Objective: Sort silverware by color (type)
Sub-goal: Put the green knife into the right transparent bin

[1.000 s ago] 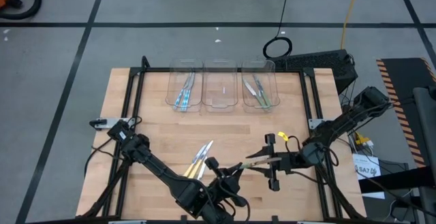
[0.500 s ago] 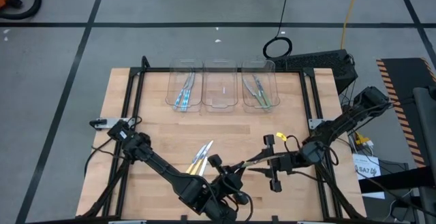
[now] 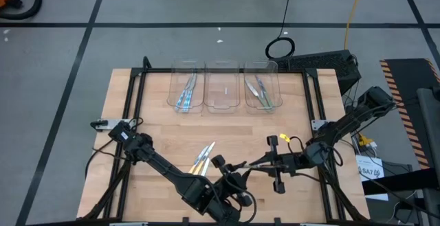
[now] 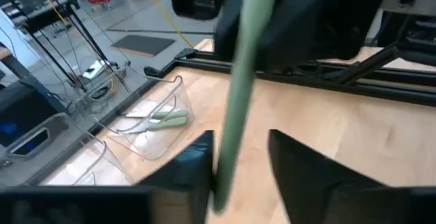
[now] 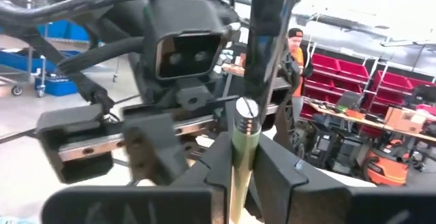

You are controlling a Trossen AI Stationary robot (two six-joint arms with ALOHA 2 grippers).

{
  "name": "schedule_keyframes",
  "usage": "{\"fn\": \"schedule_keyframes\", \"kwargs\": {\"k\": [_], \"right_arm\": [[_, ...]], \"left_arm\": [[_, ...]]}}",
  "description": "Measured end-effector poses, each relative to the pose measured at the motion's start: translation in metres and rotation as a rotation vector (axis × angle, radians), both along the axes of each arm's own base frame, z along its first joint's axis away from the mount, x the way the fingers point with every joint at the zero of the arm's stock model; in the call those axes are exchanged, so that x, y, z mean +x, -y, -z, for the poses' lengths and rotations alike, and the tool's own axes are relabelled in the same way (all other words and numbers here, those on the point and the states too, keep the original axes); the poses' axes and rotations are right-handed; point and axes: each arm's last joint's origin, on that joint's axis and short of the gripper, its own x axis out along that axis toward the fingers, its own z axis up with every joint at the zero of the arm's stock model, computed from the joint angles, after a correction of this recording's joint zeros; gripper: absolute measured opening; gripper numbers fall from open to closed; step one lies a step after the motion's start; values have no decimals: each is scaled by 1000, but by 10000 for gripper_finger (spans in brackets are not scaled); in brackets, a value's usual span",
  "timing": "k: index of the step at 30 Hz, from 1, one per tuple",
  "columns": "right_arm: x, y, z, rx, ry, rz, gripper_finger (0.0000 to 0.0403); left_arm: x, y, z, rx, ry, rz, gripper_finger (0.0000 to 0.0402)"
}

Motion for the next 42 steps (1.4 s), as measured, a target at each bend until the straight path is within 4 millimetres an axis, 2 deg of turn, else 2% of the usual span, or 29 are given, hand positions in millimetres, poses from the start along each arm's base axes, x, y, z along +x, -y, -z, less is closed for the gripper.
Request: {"fn": "schedule_keyframes", "kwargs": {"k": [4,7,15,20,24,30,36,42], "right_arm": [[-6,5,-7,-17,-10,35,35],[-13,12,-20,-53,-51,86,35],[-29,49,-85,-128,-174,307,35],[-38,90,-118,-86,-255,459,35],[-44,123,-134,-58,-280,604,35],[-44,166,-128,38,-358,658,35],[-29,208,-100,137,-578,737,35],[-21,250,-70,250,-754,798,35]], "left_arm": [[-1,1,0,-34,25,-11,208],[-1,0,-1,-21,36,-30,233],[2,-4,0,-36,19,-21,240],[5,-8,1,-67,-6,1,241],[7,-11,3,-95,-34,25,241],[11,-17,4,-127,-60,41,241],[12,-20,4,-133,-63,41,241],[13,-19,5,-168,-89,78,241]]}}
